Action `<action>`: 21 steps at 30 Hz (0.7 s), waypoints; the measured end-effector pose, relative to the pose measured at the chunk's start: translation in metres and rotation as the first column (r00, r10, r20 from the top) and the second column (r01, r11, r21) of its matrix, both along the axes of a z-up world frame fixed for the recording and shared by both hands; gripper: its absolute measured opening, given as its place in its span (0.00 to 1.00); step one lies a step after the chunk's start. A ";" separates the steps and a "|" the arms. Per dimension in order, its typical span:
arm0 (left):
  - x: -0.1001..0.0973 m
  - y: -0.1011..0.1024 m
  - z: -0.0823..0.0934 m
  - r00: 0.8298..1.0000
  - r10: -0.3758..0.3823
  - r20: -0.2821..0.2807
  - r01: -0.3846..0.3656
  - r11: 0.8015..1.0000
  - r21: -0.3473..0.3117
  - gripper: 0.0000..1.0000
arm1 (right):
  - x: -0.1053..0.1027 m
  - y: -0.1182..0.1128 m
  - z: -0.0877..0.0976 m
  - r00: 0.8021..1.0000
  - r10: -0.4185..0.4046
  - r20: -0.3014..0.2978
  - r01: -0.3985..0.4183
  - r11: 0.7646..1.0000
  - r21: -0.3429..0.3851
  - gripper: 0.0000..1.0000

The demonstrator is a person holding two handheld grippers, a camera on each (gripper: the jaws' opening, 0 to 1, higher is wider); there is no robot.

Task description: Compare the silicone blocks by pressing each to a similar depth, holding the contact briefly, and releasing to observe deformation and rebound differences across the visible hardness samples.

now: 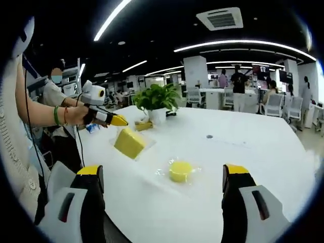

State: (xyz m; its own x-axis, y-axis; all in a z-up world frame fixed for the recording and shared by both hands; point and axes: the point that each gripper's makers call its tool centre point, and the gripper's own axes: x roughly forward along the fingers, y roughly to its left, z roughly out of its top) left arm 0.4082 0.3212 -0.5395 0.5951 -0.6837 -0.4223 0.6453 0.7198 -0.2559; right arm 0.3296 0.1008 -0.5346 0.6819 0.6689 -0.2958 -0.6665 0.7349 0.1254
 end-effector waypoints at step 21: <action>0.029 0.022 -0.055 0.994 0.046 -0.099 -0.048 0.998 -0.027 0.00 | -0.021 -0.026 -0.029 0.987 -0.124 -0.105 0.119 0.991 -0.060 0.90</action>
